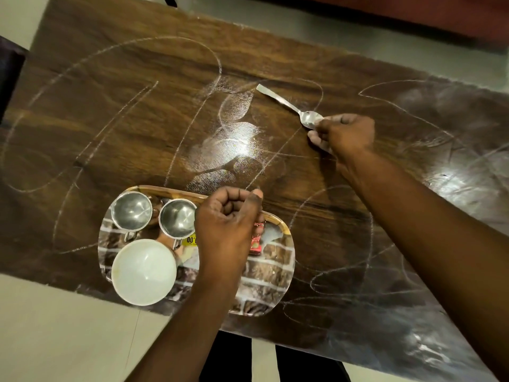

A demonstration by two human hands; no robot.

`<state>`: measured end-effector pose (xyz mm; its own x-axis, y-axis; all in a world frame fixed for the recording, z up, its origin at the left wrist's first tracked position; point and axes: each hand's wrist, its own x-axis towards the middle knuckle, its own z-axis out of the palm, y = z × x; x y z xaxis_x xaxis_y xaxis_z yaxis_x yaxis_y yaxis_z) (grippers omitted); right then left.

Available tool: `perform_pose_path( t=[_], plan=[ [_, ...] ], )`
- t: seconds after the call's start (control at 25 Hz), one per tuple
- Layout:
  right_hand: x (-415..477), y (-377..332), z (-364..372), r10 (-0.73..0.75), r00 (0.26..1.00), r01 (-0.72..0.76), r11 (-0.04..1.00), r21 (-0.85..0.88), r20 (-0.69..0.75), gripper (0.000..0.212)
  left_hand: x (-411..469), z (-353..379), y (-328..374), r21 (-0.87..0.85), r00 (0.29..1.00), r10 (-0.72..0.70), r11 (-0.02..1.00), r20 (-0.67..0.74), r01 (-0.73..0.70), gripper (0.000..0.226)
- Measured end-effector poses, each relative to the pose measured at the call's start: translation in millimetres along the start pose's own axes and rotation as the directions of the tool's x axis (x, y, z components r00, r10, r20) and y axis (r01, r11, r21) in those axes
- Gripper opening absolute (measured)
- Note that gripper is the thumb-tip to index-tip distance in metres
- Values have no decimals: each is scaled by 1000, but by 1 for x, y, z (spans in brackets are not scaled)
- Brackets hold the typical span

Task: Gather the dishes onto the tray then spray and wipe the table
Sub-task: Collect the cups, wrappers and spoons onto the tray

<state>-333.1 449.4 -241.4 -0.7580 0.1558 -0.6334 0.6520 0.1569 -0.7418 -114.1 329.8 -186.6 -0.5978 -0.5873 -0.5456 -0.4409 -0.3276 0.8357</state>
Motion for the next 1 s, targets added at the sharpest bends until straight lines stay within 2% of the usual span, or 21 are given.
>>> perform_pose_path(
  t=[0.08, 0.16, 0.28, 0.44, 0.56, 0.72, 1.0],
  plan=[
    [-11, -2, -6, -37, 999, 37, 999, -14, 36, 9, 2, 1, 3, -18, 1000, 7, 1000, 3, -7, 7],
    [-32, -4, -17, -61, 994, 63, 998, -11, 92, 2, 1, -1, 2, -42, 1000, 2, 999, -3, -2, 4],
    [-78, 9, -39, -58, 980, 67, 997, -42, 189, 17, -8, -8, -6, -38, 1000, 0, 999, -20, -1, 8],
    [-140, 66, -62, 23, 961, 7, 994, -109, 275, 9, -36, -27, -30, -111, 990, -137, 985, -44, 131, 17],
    [-175, 113, -66, 101, 950, -52, 984, -169, 296, 5, -59, -45, -52, -183, 959, -274, 949, -72, 258, 19],
    [-200, 152, -55, 140, 948, -95, 982, -165, 287, 6, -72, -63, -72, -254, 909, -394, 901, -137, 353, 15],
    [-201, 159, -44, 91, 963, -32, 973, -229, 252, 3, -54, -55, -81, -274, 887, -433, 883, -162, 381, 15]
  ],
)
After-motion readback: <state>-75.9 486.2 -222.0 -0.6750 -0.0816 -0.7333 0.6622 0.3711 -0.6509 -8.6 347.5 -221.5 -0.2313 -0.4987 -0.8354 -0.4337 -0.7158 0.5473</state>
